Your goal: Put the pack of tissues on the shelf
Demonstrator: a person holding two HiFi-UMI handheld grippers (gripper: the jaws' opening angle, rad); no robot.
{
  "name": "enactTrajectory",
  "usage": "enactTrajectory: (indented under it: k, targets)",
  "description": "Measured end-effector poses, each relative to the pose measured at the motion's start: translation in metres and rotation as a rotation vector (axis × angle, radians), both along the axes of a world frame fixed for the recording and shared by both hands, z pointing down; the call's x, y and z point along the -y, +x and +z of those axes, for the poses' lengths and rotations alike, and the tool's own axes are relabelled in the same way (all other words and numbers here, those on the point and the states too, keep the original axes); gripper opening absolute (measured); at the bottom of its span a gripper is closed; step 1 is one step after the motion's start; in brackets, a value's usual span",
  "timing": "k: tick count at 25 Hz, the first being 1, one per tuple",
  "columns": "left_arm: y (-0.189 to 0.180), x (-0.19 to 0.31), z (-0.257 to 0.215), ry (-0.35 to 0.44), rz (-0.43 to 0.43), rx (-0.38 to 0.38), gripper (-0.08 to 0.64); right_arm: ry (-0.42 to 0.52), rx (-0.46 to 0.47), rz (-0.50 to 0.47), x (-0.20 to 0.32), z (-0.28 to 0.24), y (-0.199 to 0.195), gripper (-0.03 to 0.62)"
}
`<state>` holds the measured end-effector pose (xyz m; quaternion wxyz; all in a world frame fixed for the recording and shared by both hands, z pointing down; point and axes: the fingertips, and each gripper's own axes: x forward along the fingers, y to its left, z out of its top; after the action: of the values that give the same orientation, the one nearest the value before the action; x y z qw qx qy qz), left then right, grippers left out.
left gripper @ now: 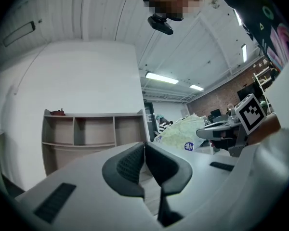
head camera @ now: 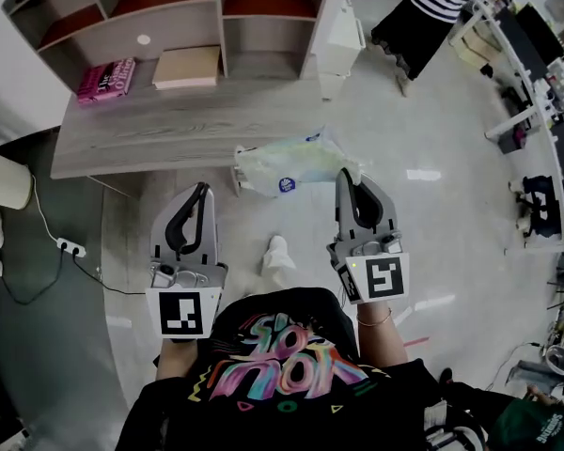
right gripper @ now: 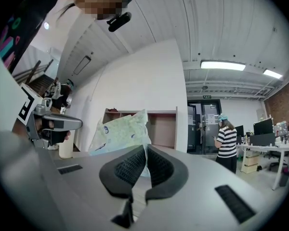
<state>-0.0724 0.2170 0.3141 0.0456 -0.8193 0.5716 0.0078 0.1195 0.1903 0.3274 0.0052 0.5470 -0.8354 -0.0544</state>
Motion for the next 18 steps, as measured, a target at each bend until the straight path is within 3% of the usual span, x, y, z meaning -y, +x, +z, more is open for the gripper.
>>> enactTrajectory:
  k: [10,14,18]
  targets:
    - [0.033,0.064,-0.012,0.042,-0.077,0.024,0.029,0.074,-0.013,-0.084,0.073,-0.016,0.028,0.018]
    - [0.039,0.083,-0.015,0.063,-0.11,0.031,0.029,0.046,-0.016,-0.125,0.093,-0.005,0.036,0.018]
    - [0.045,0.102,-0.014,0.042,-0.13,0.044,0.029,0.047,0.054,-0.128,0.115,-0.013,0.037,0.018]
